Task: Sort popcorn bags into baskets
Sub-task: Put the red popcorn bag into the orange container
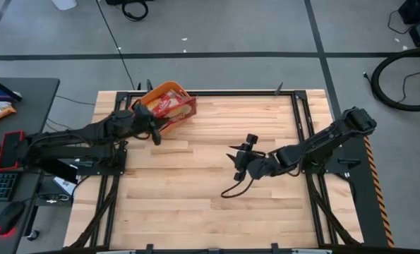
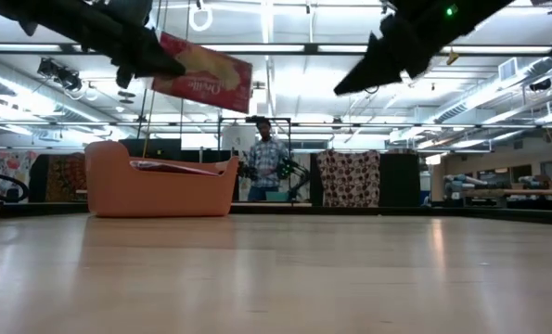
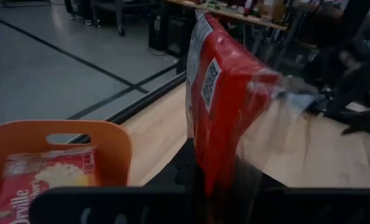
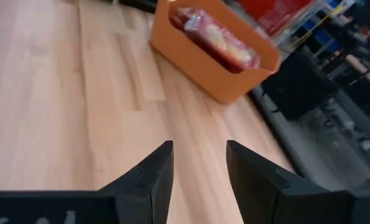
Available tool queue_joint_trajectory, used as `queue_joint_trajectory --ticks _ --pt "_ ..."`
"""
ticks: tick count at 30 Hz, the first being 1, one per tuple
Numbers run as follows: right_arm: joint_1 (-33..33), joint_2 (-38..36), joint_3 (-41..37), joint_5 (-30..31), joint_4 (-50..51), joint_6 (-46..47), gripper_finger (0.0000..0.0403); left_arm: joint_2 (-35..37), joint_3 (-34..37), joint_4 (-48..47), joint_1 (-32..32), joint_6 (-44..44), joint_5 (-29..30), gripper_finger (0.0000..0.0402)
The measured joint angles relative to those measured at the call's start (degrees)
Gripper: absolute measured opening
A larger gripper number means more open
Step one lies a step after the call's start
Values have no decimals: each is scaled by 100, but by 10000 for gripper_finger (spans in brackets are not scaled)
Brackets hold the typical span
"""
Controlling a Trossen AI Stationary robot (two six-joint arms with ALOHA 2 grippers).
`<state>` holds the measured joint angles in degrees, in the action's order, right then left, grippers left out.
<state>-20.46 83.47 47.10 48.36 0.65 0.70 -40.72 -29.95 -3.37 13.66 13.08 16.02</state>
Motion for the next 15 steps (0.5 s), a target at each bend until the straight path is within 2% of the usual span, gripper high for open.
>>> queue_joint_trajectory --ticks 8,11,15 --pt "390 -761 -23 -579 -17 -370 145 80 15 -360 189 24 224 25" --pt "456 -847 -87 -833 -11 -272 139 285 141 -377 517 130 235 24" --pt "457 -799 -178 -910 -17 -209 134 534 517 -389 1111 404 -29 24"
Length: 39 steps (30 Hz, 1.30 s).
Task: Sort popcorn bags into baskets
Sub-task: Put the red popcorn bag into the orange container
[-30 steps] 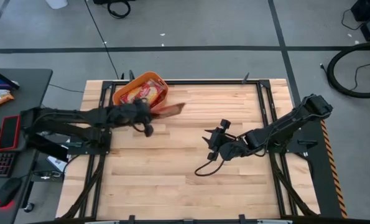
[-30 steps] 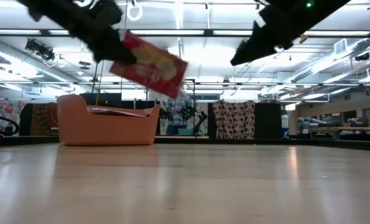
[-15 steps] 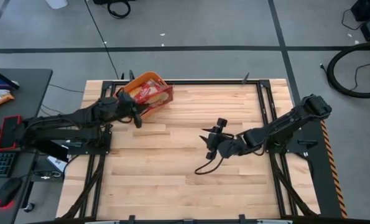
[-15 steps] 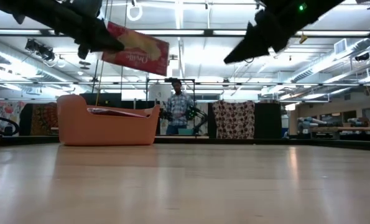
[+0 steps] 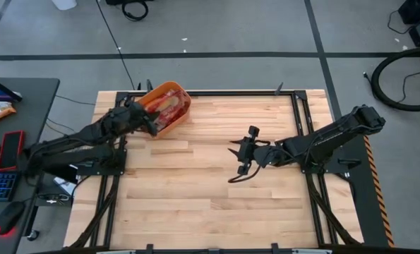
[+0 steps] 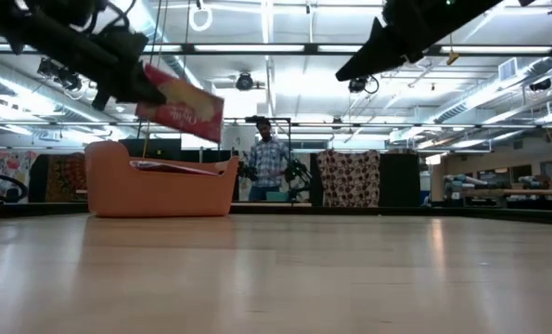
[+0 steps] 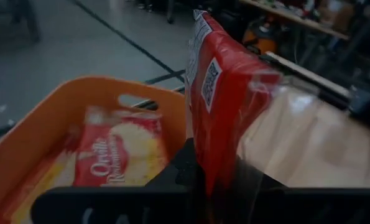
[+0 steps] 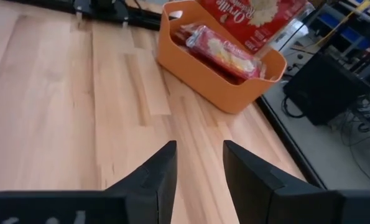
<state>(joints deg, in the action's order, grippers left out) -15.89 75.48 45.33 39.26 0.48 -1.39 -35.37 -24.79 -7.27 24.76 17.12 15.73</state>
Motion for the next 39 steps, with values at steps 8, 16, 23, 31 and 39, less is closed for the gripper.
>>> queue_joint_trajectory --ticks 8,16,23,31,39 --pt "-3 61 -140 -32 -244 36 133 52 810 905 1333 919 -1097 28" --pt "-3 61 -149 -143 -289 74 133 62 1128 1138 2585 1908 -1371 41" --pt "-3 61 -150 -145 -307 77 133 52 1142 1017 2676 1784 -1349 104" --pt "-10 61 -149 -162 -325 78 133 61 1145 1062 2676 819 -1115 170" --pt "-10 61 -149 -165 -325 78 133 63 1140 1185 2676 3 -822 180"
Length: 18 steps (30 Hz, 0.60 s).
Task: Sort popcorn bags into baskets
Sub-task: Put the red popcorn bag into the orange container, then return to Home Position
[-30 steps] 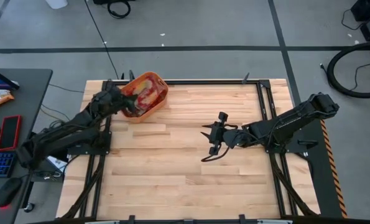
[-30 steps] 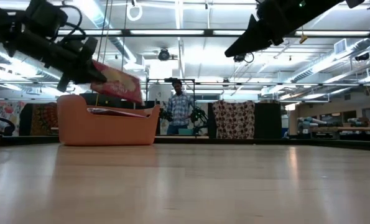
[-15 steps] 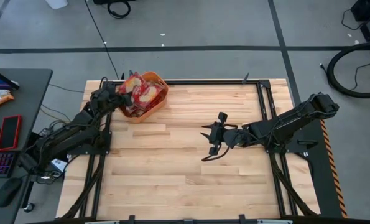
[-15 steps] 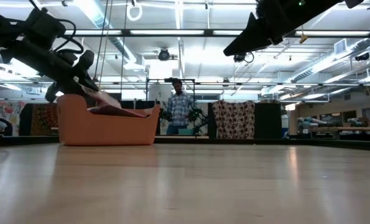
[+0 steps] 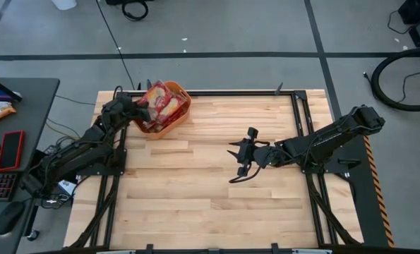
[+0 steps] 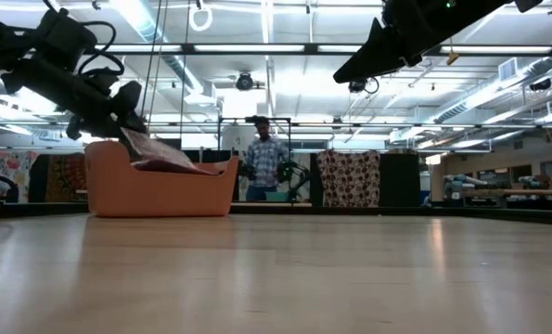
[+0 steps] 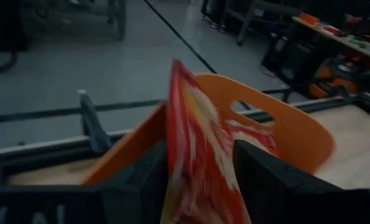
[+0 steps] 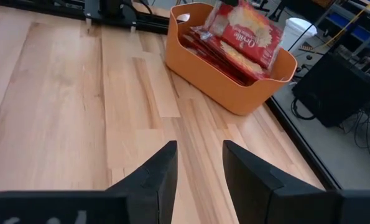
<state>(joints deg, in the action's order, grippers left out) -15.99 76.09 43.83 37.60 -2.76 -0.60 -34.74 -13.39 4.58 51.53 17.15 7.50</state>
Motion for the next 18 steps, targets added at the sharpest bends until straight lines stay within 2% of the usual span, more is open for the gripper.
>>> queue_joint_trajectory --ticks 7,12,18 --pt "0 0 0 -1 0 -1 133 1 -4 392 0 -501 535 181" --pt "0 -43 -35 -155 113 -67 133 84 -7 596 -134 -773 249 180" --pt "288 -900 -640 -381 17 390 127 906 -7 976 -797 -1272 34 153"
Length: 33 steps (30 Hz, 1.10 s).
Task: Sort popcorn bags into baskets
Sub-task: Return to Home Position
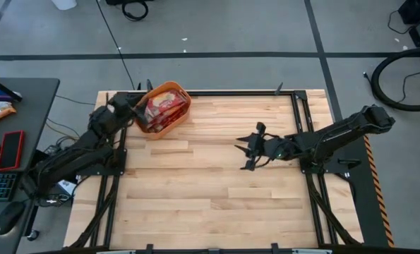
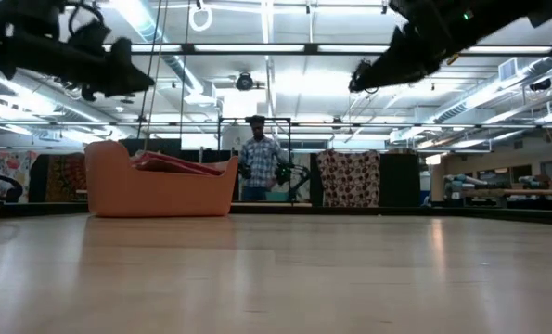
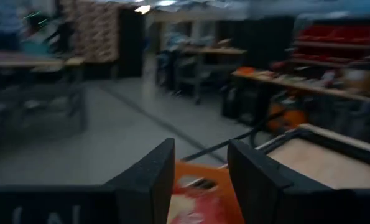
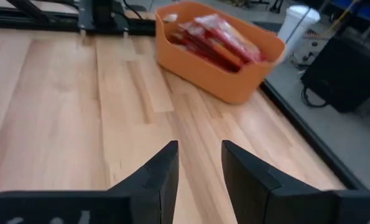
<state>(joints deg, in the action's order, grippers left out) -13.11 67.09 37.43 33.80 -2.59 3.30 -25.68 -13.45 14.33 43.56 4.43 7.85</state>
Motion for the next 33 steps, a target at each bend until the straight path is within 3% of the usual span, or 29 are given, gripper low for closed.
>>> queue_joint_trajectory --ticks 10,17,33 --pt "508 -1574 -1070 -840 -357 317 117 972 11 -235 -1213 -176 140 129" --pt "848 -2655 -1846 -1058 -446 675 115 1442 560 -129 -1831 -212 373 123" --pt "2005 -5329 -3255 -1568 -604 1088 114 2327 1296 319 -2135 -348 -90 123"
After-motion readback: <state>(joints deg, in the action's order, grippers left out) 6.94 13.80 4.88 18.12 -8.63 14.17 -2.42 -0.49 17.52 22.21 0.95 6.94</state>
